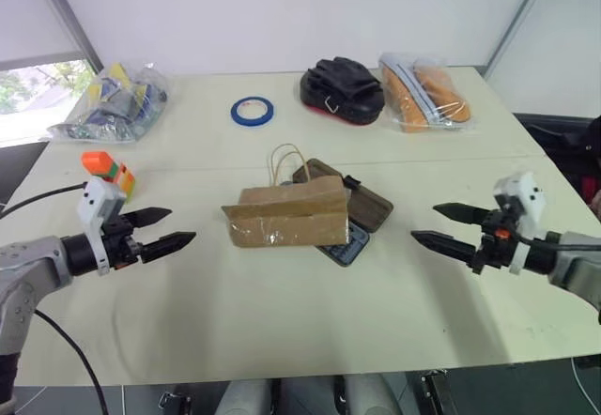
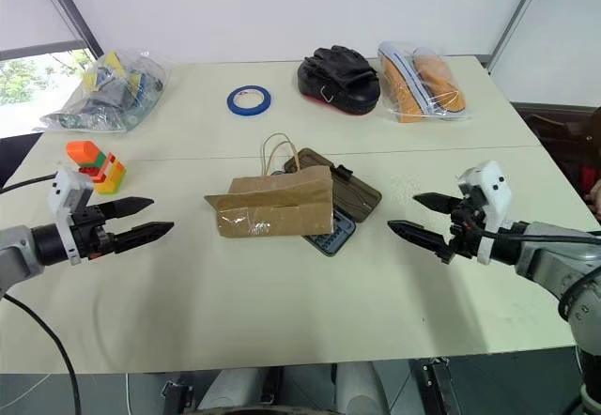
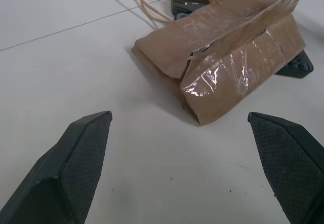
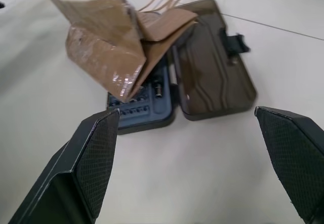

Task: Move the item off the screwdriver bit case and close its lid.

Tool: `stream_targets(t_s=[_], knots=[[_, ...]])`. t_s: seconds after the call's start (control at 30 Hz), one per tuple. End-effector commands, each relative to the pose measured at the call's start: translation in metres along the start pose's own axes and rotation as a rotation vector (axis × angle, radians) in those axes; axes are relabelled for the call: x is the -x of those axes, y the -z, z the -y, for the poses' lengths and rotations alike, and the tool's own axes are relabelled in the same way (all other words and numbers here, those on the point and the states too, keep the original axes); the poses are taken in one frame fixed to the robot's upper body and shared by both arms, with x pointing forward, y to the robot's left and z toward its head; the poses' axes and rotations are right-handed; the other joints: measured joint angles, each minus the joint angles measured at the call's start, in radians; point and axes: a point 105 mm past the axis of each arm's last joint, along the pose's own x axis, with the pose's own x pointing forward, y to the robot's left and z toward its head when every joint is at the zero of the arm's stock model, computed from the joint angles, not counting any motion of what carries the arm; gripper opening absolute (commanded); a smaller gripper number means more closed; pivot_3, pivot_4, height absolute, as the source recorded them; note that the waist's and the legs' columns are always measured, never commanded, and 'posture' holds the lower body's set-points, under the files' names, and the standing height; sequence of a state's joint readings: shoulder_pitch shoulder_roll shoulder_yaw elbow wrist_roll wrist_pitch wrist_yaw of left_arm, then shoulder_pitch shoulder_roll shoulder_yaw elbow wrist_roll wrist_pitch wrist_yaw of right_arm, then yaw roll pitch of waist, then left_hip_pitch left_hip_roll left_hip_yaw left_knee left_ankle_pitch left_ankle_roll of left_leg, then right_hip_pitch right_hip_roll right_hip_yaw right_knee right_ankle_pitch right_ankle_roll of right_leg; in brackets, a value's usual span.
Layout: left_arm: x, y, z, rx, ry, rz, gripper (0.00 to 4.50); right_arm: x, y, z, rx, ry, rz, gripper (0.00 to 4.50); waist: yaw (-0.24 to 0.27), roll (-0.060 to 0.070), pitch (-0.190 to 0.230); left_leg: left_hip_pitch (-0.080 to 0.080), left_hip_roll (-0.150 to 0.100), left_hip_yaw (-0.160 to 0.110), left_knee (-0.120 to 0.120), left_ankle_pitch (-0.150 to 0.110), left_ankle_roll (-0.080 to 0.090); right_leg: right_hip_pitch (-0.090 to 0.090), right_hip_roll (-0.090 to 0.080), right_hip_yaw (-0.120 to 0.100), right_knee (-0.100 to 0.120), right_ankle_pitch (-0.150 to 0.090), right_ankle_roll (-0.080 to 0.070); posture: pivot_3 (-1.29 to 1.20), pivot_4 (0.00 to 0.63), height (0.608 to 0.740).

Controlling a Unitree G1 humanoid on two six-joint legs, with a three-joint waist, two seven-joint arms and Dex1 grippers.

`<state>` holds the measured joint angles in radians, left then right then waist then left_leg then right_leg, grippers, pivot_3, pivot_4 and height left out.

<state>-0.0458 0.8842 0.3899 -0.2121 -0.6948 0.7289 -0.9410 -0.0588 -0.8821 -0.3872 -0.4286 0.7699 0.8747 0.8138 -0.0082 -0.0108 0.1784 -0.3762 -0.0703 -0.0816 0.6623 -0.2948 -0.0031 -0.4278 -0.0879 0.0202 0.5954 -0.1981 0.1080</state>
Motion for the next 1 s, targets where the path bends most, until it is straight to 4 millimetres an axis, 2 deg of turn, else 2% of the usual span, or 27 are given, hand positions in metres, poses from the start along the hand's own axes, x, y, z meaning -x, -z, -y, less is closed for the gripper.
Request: stream_targets(t_s=[0.03, 0.77, 0.83, 1.0], knots=[[0.005, -0.007, 0.004, -0.031, -0.001, 0.018, 4.5, -0.003, -0.009, -0.008, 0.046, -0.019, 0.022, 4.43, 0.0, 0.0, 0.0, 0.0, 0.0, 0.0, 0.0, 0.0, 0.0, 0.0, 0.0, 0.0, 0.0, 0.0, 0.0, 0.0, 0.15, 0.74], [0.006, -0.007, 0.003, -0.031, -0.021, 0.056, 4.5, -0.018, -0.021, -0.009, 0.157, -0.041, 0.01, 4.43, -0.001, 0.0, 0.005, 0.0, 0.0, 0.0, 0.0, 0.0, 0.0, -0.001, 0.0, 0.0, 0.0, 0.0, 0.0, 0.0, 0.15, 0.74], [0.006, -0.007, 0.003, -0.034, -0.023, 0.055, 4.5, -0.022, -0.028, -0.01, 0.196, -0.057, 0.019, 4.43, -0.002, 0.0, 0.005, 0.0, 0.0, 0.0, 0.0, 0.0, 0.0, -0.001, 0.0, 0.0, 0.0, 0.0, 0.0, 0.0, 0.15, 0.74], [0.006, -0.01, 0.009, -0.045, 0.013, 0.039, 4.5, -0.041, -0.064, -0.025, 0.382, -0.18, 0.051, 4.43, -0.006, 0.003, 0.008, 0.0, 0.0, 0.001, 0.0, 0.0, 0.0, -0.001, 0.0, 0.0, 0.0, 0.0, 0.0, 0.0, 0.15, 0.74]])
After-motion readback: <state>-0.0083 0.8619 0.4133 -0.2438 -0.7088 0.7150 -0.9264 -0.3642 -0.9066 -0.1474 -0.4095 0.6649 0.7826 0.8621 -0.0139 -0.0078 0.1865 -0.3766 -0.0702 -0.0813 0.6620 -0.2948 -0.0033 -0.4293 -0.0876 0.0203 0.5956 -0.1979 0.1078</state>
